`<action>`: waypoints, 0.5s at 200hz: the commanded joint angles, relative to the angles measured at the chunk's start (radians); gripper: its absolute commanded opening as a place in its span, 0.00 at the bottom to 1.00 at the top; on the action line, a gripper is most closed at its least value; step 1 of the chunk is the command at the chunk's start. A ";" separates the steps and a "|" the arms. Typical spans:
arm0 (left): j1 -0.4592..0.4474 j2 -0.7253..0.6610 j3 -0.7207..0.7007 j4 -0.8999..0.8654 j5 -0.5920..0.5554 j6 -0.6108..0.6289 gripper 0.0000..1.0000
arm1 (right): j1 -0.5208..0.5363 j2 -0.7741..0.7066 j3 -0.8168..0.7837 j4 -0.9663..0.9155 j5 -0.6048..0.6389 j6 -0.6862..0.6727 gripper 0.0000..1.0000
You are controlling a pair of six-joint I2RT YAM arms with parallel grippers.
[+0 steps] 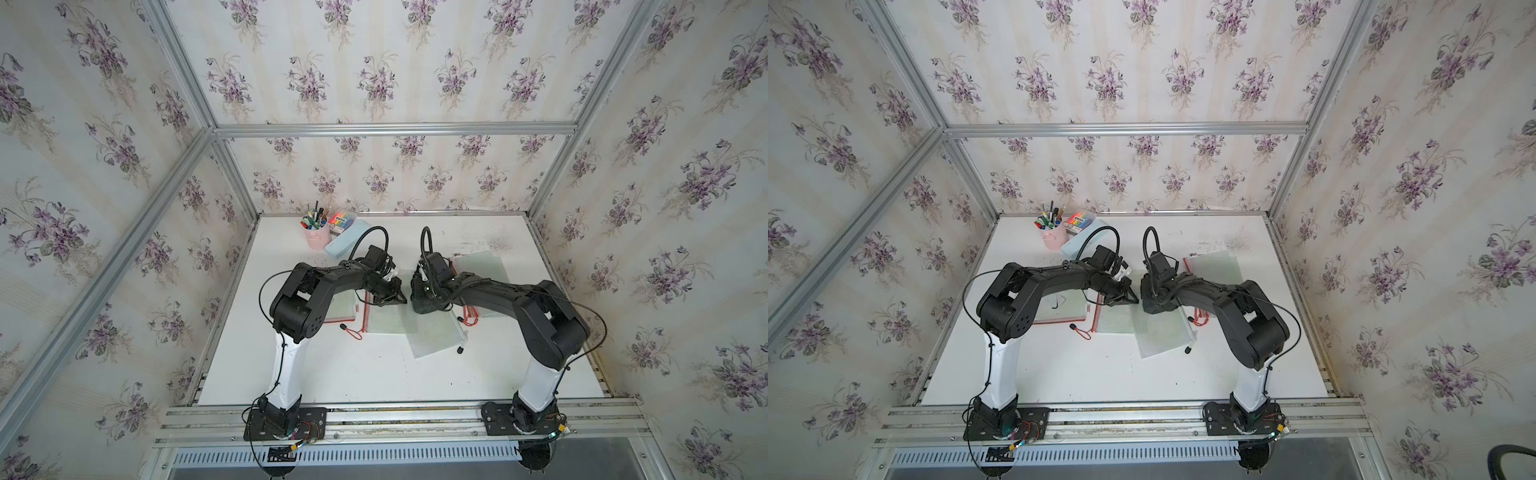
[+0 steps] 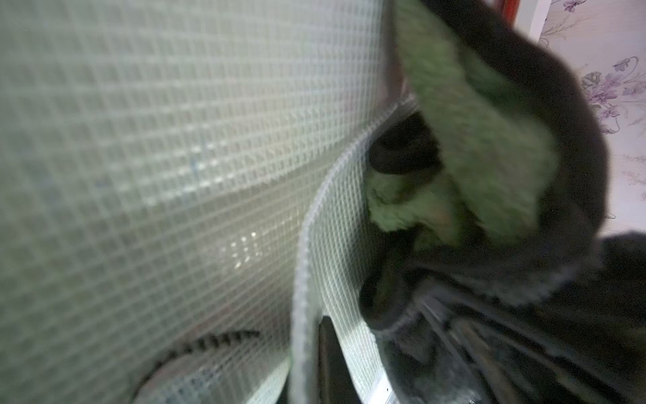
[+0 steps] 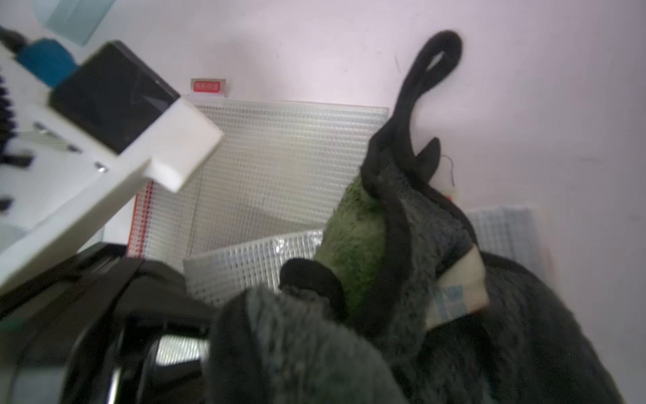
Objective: Wipe the document bag
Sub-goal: Wipe the dirt from the document bag, then pick up the document bag.
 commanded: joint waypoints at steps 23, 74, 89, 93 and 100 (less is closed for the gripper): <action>-0.002 -0.025 0.008 -0.106 -0.103 0.048 0.00 | -0.048 0.007 0.092 -0.057 0.152 -0.079 0.23; -0.032 -0.257 0.067 -0.276 -0.245 0.129 0.00 | -0.199 -0.291 -0.007 -0.024 0.130 -0.044 0.20; -0.074 -0.280 0.165 -0.376 -0.260 0.183 0.00 | -0.258 -0.381 -0.026 -0.045 0.160 -0.064 0.20; -0.087 -0.281 0.196 -0.400 -0.258 0.194 0.00 | -0.276 -0.405 -0.029 -0.053 0.167 -0.073 0.20; -0.114 -0.277 0.248 -0.437 -0.253 0.214 0.00 | -0.308 -0.445 -0.030 -0.067 0.181 -0.084 0.19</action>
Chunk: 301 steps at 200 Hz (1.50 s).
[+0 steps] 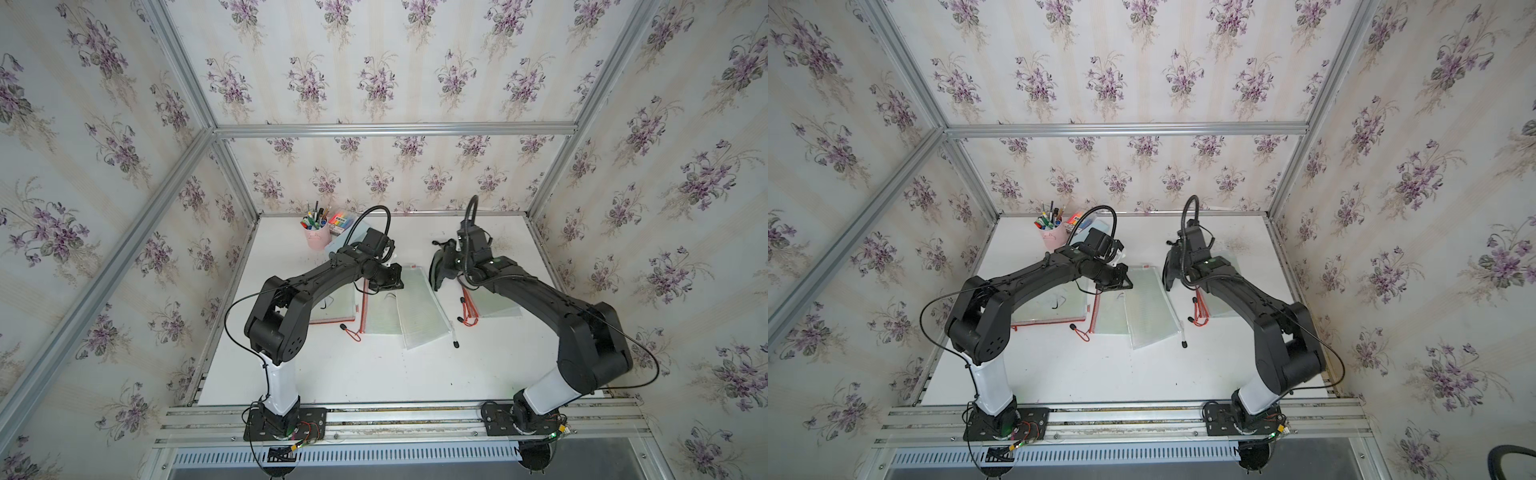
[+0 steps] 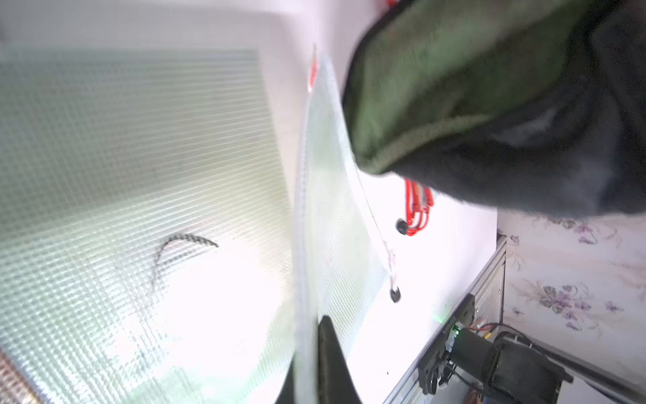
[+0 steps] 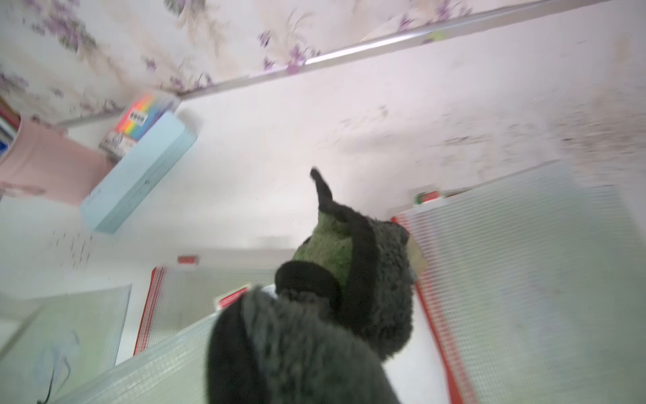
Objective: Wipe the document bag
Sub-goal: Pick up the document bag, then place the document bag.
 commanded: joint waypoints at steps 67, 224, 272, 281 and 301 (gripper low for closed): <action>-0.244 0.157 0.622 -0.297 0.185 0.103 0.00 | -0.380 -0.380 -0.011 -0.126 0.058 -0.108 0.19; -0.137 0.854 1.013 0.251 0.223 -0.401 0.00 | -0.475 -0.391 -0.004 -0.232 -0.089 -0.137 0.19; -0.130 0.829 1.051 0.035 0.121 -0.241 0.82 | -0.475 -0.380 -0.036 -0.225 -0.124 -0.120 0.19; -0.130 0.809 1.057 -0.026 0.071 -0.180 0.97 | -0.475 -0.382 -0.043 -0.218 -0.129 -0.117 0.19; -0.127 0.762 1.059 -0.146 -0.020 -0.057 1.00 | -0.474 -0.379 -0.052 -0.210 -0.143 -0.114 0.19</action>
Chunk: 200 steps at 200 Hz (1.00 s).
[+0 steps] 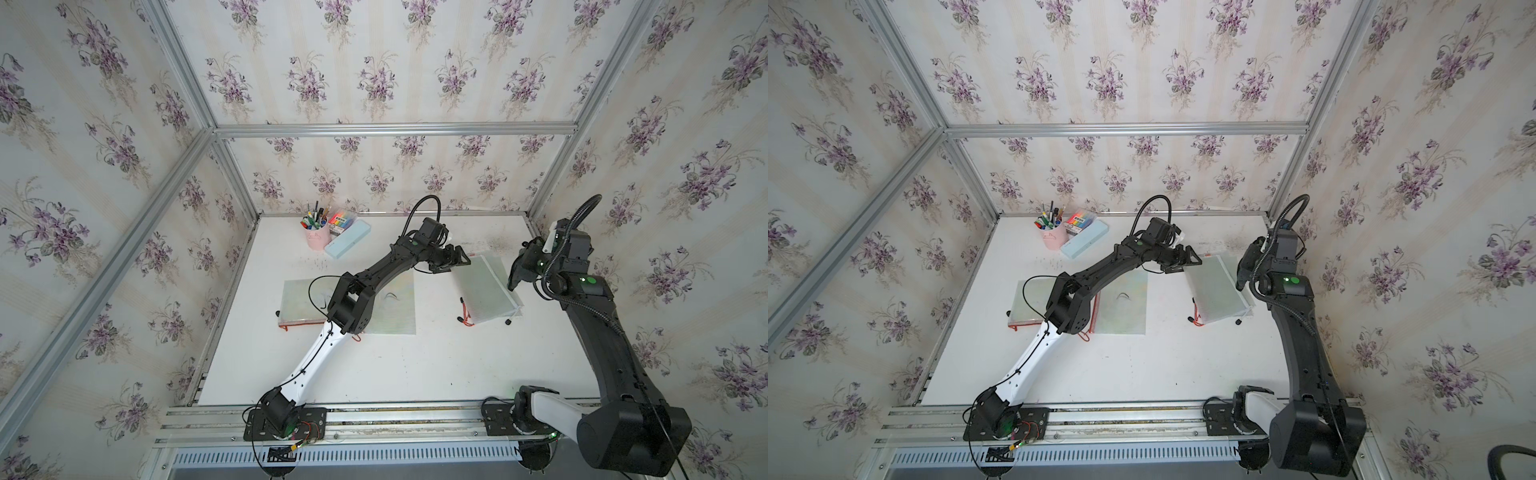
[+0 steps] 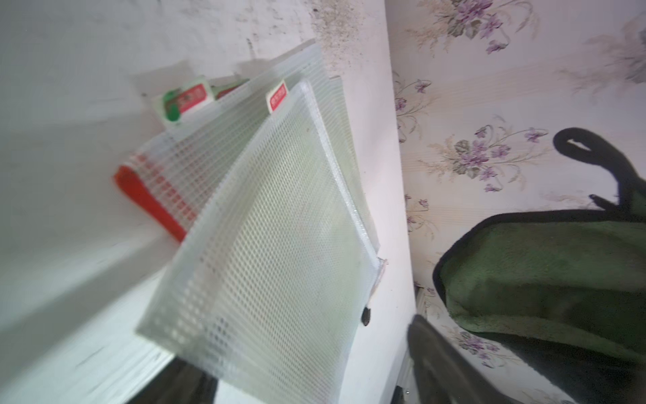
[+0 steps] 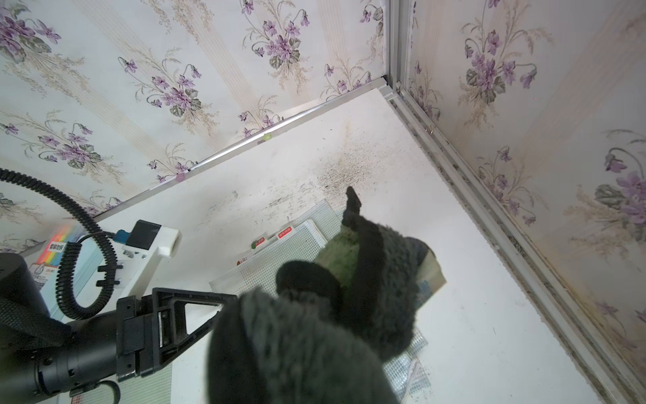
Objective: Wipe the document bag
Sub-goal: Place the document bag.
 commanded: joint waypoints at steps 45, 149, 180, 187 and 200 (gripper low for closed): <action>0.043 -0.259 -0.161 -0.375 -0.328 0.347 1.00 | 0.094 0.018 -0.004 0.052 0.008 -0.003 0.19; 0.307 -0.821 -1.118 -0.151 -0.355 0.349 1.00 | 0.776 0.530 0.233 0.174 0.077 0.050 0.20; 0.323 -0.750 -1.130 -0.108 -0.313 0.335 1.00 | 0.814 0.714 0.333 0.149 0.026 0.043 0.20; 0.323 -0.735 -1.131 -0.093 -0.302 0.331 1.00 | 0.816 0.736 0.336 0.151 0.018 0.047 0.20; 0.323 -0.716 -1.134 -0.059 -0.258 0.317 1.00 | 0.816 0.766 0.327 0.156 0.004 0.058 0.20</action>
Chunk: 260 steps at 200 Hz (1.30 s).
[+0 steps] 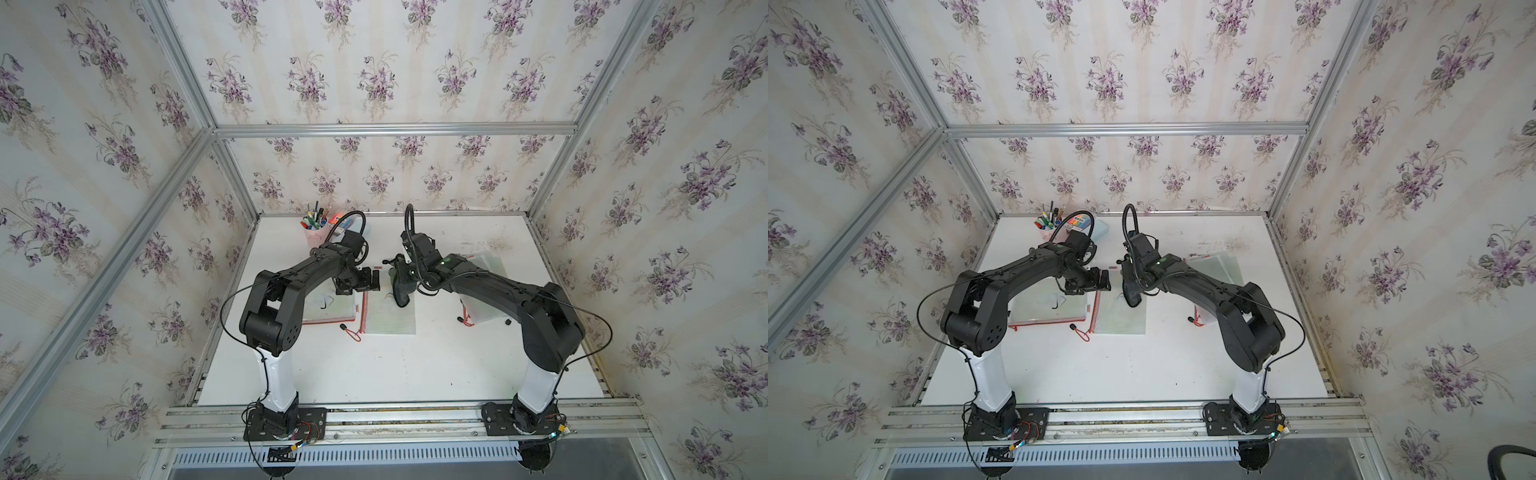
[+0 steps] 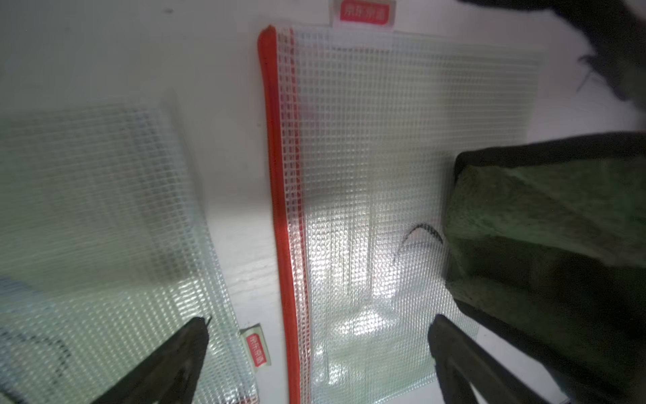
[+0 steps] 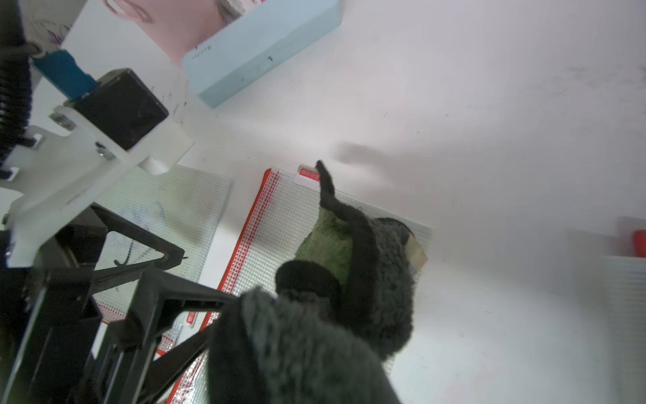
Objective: Wipe the document bag
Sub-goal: Place the document bag, then wipe the dirt from the document bag.
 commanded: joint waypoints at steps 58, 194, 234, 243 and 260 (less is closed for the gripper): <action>0.002 0.110 0.031 0.102 0.121 -0.023 1.00 | 0.022 0.124 -0.073 0.024 -0.066 0.032 0.20; 0.095 0.068 -0.037 0.511 0.629 -0.222 0.99 | 0.026 0.198 -0.063 0.025 -0.072 0.055 0.20; 0.100 0.114 0.012 0.371 0.635 -0.118 0.88 | 0.025 0.188 -0.079 0.032 -0.066 0.070 0.20; 0.100 0.099 -0.004 0.339 0.614 -0.086 0.81 | 0.020 0.183 -0.087 0.036 -0.068 0.077 0.20; 0.100 0.071 -0.036 0.278 0.568 -0.035 0.65 | 0.011 0.171 -0.101 0.040 -0.064 0.083 0.20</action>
